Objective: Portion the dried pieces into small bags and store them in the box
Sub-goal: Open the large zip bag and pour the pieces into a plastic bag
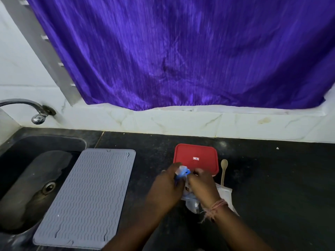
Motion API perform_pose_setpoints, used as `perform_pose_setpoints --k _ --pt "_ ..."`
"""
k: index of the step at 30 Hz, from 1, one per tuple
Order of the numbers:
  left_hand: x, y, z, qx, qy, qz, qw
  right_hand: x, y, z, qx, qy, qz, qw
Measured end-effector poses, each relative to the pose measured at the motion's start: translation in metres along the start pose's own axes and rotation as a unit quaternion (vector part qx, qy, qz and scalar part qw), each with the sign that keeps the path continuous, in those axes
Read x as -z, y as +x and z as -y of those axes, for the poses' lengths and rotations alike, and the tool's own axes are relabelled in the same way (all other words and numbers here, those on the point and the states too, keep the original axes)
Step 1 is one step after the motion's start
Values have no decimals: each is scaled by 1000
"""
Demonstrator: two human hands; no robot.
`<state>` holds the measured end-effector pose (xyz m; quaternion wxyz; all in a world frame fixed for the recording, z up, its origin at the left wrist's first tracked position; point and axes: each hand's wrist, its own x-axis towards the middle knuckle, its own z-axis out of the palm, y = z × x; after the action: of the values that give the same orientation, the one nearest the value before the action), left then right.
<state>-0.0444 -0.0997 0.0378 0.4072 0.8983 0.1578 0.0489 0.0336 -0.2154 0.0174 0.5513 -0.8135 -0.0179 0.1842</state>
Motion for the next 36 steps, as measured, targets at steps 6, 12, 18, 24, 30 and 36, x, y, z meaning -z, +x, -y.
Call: perform_pose_setpoints --k 6,12,18,24,30,36 --pt "17 8 8 253 -172 -17 952 12 11 -3 -44 29 115 992" --pt "17 -5 16 430 -562 183 682 28 11 -8 -274 377 287 837" --pt "14 -1 27 409 -674 21 615 3 7 -14 -95 235 216 943" --pt "15 5 24 326 -658 -51 677 -5 -7 -15 -64 0 152 986" --pt "5 0 21 339 -578 -118 733 -14 -17 -15 -272 351 201 873" --pt "2 -3 32 334 -571 -173 730 -11 -19 -19 -379 292 218 851"
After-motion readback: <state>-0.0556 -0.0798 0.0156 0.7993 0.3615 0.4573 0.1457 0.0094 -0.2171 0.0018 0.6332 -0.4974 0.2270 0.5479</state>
